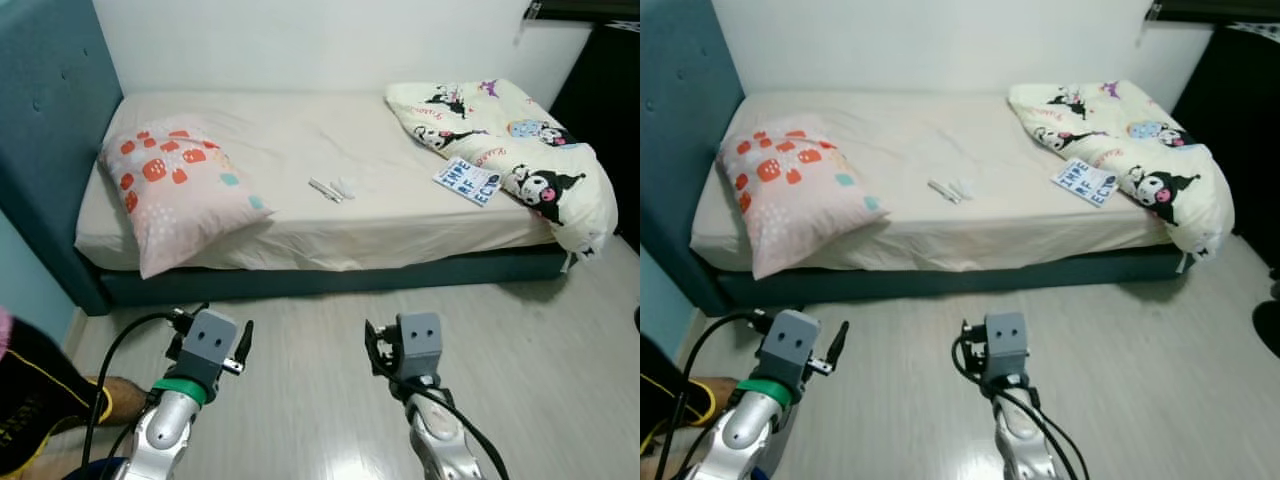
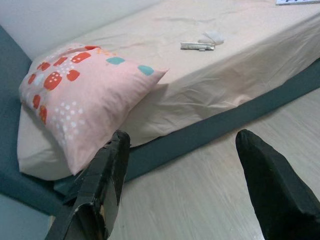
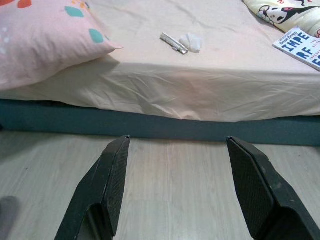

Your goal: Clean up the room

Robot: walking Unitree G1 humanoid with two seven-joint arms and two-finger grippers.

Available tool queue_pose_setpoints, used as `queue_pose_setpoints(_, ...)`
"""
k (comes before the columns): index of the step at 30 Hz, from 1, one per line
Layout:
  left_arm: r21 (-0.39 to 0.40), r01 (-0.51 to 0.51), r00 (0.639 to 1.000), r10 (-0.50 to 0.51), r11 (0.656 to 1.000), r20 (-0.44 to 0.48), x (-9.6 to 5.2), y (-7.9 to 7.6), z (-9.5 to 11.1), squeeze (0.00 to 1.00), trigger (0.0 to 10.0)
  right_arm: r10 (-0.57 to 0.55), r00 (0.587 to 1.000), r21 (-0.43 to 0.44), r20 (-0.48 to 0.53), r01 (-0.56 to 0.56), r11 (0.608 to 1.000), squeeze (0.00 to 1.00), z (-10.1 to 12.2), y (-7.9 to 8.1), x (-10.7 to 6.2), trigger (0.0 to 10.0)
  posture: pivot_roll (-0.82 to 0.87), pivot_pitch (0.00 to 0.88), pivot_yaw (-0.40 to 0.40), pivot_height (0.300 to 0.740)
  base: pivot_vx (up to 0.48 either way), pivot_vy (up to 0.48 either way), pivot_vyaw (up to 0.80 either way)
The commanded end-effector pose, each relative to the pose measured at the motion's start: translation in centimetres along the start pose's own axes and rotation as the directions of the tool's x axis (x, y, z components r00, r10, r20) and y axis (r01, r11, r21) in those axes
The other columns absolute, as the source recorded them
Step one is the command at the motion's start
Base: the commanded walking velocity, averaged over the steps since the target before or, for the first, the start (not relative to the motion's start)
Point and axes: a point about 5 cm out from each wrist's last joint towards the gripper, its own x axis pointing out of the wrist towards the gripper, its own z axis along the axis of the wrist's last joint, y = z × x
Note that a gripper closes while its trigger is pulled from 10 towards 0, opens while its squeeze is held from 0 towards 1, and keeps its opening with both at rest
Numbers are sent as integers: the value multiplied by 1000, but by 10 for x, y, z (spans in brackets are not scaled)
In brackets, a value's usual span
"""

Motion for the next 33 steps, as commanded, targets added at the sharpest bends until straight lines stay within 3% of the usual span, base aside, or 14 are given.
queue_pose_setpoints(1,17,3,1000,-3,1000,0,-1,0,1,0,10000,6,1000,7,-11,-5,1000,0,-1,2,0,10000,2,30,42,740,446,0,0)
queue_pose_setpoints(33,28,-2,1000,2,1000,-17,-3,1,1,0,10000,12,1000,13,-13,-12,1000,0,2,5,3,10000,16,30,44,740,437,0,0)
